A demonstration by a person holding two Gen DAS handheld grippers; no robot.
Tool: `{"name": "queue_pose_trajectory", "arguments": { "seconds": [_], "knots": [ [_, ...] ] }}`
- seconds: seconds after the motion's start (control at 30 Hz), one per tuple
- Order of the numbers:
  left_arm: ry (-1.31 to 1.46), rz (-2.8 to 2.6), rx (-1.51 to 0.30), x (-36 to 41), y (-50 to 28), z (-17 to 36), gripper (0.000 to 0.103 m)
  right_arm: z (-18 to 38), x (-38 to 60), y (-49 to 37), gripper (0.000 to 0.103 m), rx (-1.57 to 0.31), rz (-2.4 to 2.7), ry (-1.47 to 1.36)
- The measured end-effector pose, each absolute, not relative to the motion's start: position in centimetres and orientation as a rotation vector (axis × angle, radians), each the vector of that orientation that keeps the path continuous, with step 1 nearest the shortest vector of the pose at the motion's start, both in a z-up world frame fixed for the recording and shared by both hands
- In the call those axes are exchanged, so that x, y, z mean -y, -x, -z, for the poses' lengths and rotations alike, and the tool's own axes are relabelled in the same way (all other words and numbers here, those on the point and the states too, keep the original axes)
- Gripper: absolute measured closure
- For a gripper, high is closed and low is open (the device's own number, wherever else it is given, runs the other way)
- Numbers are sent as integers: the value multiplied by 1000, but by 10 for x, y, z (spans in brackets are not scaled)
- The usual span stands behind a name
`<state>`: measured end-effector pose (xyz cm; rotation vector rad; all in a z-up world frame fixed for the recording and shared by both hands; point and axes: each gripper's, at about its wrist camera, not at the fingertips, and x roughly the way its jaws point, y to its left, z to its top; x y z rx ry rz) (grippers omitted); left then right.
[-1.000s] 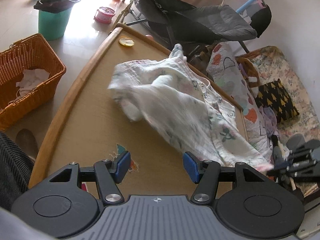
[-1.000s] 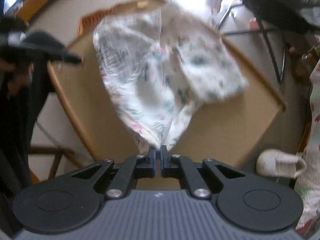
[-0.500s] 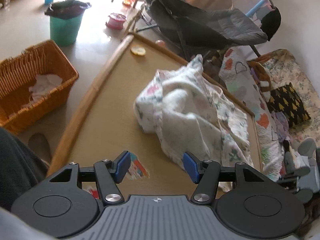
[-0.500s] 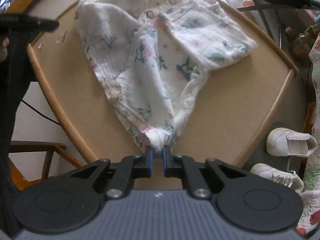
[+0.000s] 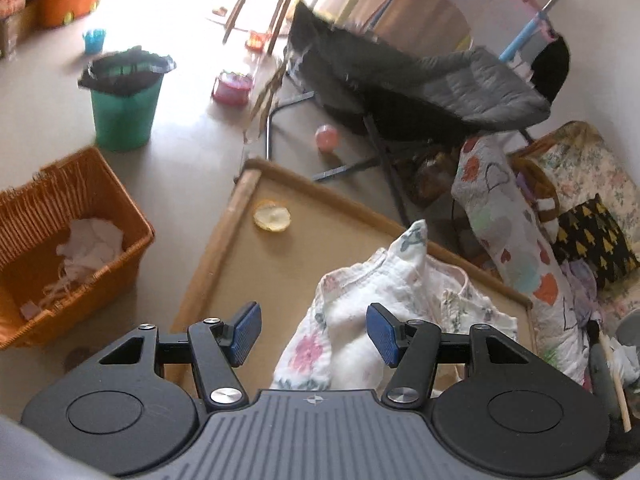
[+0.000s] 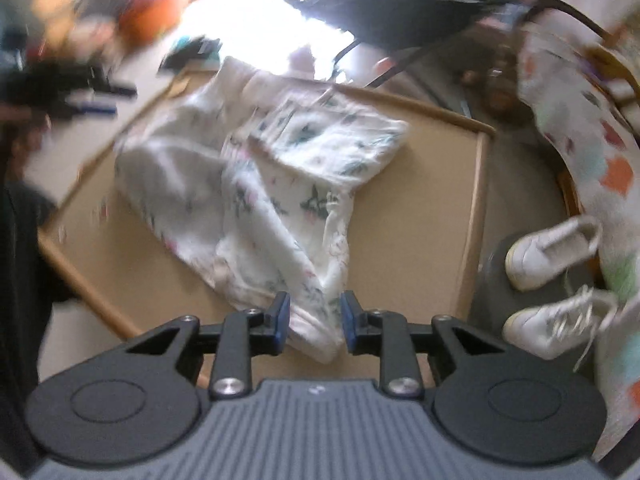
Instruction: Fold clothes
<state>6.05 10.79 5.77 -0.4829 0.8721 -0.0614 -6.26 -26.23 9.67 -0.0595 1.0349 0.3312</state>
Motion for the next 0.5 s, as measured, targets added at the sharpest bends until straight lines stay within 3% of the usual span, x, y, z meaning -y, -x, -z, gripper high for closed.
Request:
{"name": "queue_pose_trajectory", "arguments": {
  "seconds": [0.4, 0.47, 0.5],
  "knots": [
    [378, 35, -976, -82, -95, -28, 48, -65, 255, 82, 75, -1062, -282, -97],
    [364, 24, -996, -80, -97, -25, 73, -65, 257, 82, 75, -1061, -275, -110],
    [360, 15, -1008, -80, -97, -23, 78, -64, 258, 82, 75, -1063, -270, -116]
  ]
}}
